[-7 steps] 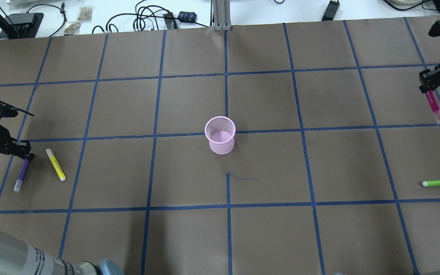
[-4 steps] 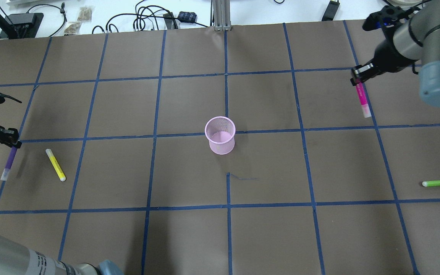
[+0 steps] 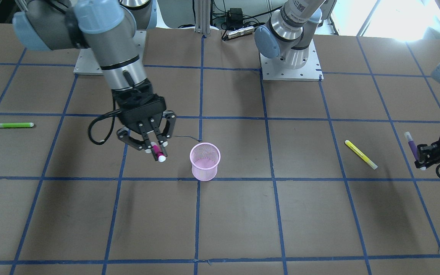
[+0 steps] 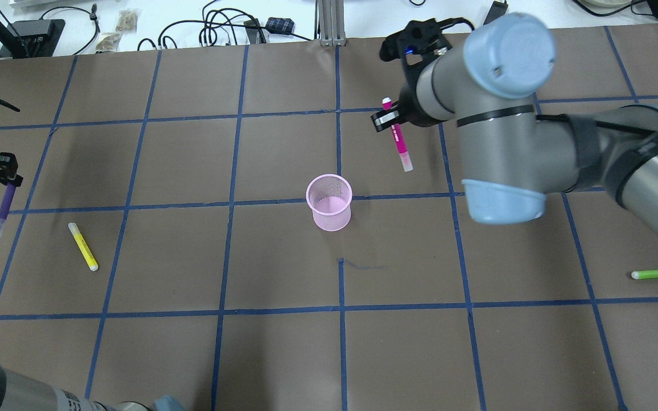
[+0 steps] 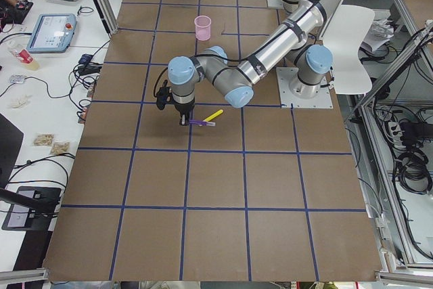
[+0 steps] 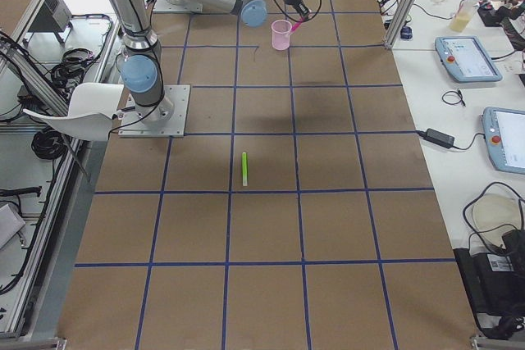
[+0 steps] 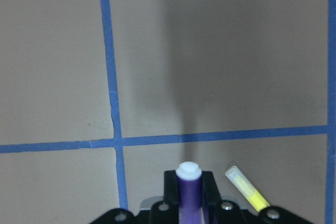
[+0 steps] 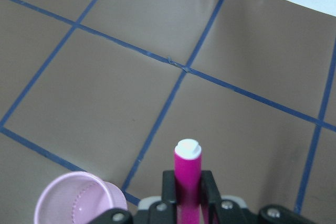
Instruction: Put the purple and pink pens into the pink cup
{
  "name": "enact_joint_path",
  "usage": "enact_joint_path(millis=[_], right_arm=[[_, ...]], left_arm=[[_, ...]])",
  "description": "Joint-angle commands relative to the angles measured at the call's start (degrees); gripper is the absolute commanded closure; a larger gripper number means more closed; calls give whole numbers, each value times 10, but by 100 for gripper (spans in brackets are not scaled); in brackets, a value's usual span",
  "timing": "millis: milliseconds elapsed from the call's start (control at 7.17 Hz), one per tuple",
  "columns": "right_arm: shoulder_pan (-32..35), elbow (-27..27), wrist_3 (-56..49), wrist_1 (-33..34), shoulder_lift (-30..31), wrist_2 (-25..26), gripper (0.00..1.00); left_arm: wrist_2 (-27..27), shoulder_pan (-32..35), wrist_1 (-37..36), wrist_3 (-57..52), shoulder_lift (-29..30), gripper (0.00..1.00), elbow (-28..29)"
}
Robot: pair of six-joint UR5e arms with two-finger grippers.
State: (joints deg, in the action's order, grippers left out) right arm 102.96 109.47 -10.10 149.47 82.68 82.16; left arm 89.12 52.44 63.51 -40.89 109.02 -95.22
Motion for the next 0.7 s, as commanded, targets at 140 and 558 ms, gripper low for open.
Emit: enact_joint_path(millis=[140, 558], right_arm=[[128, 20, 147, 189, -76, 111, 100], [137, 24, 169, 234, -107, 148, 100]], left_arm=[[-9, 80, 38, 114, -55, 100, 2], [-17, 164, 74, 256, -107, 100, 3]])
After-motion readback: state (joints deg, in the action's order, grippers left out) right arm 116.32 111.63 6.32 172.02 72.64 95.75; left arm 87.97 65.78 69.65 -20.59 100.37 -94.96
